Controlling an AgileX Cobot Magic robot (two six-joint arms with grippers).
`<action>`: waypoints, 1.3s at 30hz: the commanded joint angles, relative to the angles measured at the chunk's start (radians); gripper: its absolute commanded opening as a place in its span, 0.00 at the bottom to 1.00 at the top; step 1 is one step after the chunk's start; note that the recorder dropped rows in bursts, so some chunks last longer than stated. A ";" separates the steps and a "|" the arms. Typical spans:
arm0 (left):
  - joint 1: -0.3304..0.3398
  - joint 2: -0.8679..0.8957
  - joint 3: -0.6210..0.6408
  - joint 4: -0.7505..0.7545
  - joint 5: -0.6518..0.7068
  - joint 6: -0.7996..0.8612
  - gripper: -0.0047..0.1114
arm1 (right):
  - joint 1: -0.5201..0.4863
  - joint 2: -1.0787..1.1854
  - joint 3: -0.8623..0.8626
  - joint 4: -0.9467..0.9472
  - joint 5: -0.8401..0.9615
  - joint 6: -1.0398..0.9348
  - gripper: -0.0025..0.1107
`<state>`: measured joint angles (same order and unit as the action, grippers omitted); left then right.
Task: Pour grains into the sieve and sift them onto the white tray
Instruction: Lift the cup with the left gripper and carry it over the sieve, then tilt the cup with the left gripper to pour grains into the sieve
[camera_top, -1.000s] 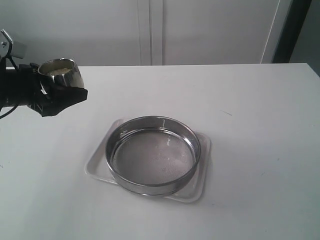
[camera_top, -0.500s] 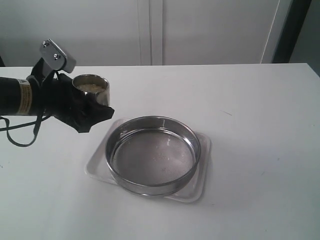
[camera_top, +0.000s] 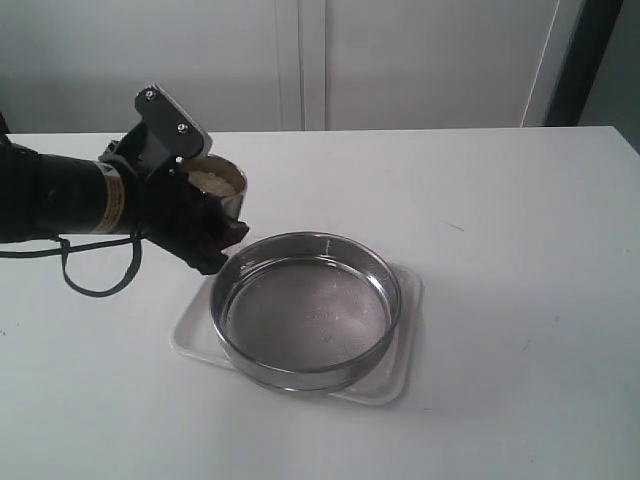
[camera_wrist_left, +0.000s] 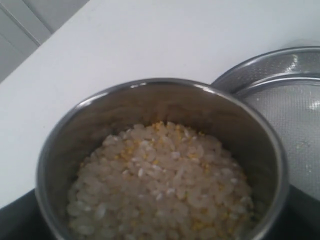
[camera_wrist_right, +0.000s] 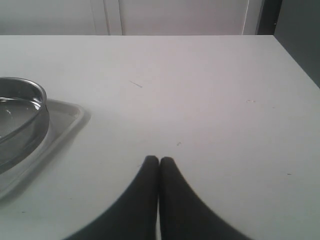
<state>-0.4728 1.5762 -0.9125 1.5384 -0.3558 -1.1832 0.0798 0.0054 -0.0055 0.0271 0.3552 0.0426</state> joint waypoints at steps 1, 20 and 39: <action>-0.047 -0.012 -0.044 0.034 0.085 -0.009 0.04 | 0.001 -0.005 0.006 0.002 -0.013 -0.004 0.02; -0.079 0.076 -0.066 0.202 0.171 0.020 0.04 | 0.001 -0.005 0.006 0.002 -0.013 -0.004 0.02; -0.228 0.158 -0.107 0.206 0.409 0.220 0.04 | 0.001 -0.005 0.006 0.002 -0.013 -0.004 0.02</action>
<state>-0.6888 1.7319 -1.0098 1.7315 0.0221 -1.0127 0.0798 0.0054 -0.0055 0.0271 0.3552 0.0426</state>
